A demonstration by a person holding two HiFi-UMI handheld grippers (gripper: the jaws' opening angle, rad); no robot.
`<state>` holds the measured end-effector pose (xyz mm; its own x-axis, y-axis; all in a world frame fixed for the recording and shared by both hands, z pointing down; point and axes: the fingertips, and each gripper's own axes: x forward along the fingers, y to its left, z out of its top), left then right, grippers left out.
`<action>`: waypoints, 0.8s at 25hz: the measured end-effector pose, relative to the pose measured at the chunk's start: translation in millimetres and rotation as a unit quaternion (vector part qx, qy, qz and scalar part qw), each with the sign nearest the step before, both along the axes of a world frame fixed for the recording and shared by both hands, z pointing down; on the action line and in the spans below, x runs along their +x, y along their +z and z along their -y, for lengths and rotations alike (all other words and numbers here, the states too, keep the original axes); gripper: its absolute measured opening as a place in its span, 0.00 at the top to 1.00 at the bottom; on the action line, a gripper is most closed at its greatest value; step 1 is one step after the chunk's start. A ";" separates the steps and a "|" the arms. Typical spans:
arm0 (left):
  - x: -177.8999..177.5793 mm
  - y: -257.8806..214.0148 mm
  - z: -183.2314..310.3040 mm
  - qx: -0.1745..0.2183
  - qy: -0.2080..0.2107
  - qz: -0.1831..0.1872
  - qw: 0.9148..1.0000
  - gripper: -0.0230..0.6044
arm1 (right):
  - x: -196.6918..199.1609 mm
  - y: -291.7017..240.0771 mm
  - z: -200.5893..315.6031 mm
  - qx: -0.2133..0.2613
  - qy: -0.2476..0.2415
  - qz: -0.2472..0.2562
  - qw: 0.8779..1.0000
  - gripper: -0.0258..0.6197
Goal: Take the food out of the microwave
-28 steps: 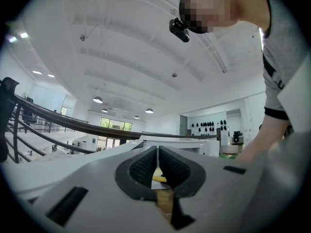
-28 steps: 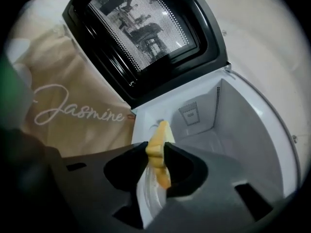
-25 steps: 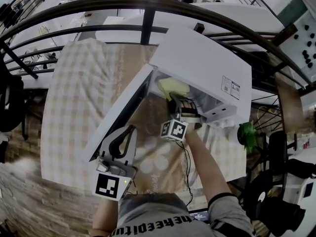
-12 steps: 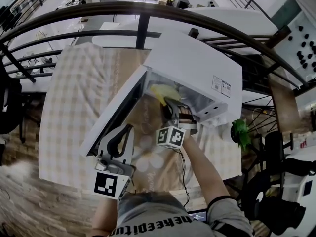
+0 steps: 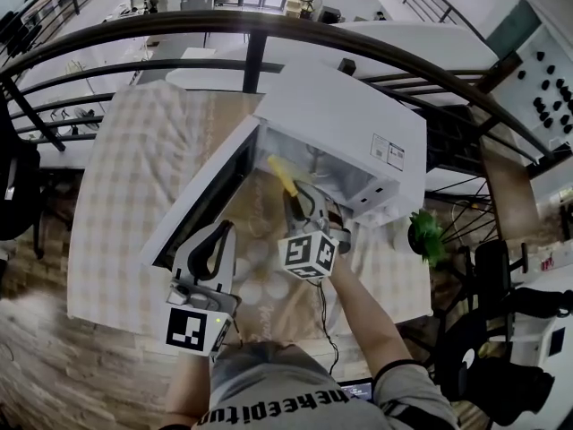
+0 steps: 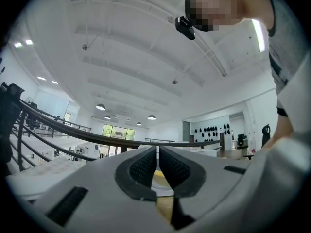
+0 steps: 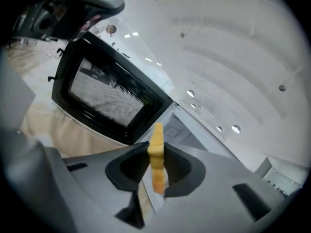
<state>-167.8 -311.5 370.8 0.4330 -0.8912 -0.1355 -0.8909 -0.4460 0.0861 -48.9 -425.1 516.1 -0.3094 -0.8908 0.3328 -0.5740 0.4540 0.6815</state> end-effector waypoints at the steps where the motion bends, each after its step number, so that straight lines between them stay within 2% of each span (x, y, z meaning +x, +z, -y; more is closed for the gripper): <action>1: -0.2 -1.3 -2.3 0.000 -0.002 0.000 1.000 0.94 | 1.2 -3.9 -3.7 -0.004 0.002 0.012 1.000 0.83; 9: -0.9 -10.9 -22.3 0.006 -0.022 0.001 1.000 0.94 | 10.3 -31.8 -35.8 -0.024 0.008 0.094 0.995 0.83; 20: 5.4 -24.0 -52.1 0.014 -0.036 0.004 0.999 0.94 | 25.1 -60.0 -82.2 -0.041 0.013 0.179 0.983 0.83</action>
<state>-162.4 -259.4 346.8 0.3688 -0.9161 -0.1576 -0.9215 -0.3825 0.0668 -23.8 -342.9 456.1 -0.3974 -0.8743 0.2787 -0.7819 0.4816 0.3959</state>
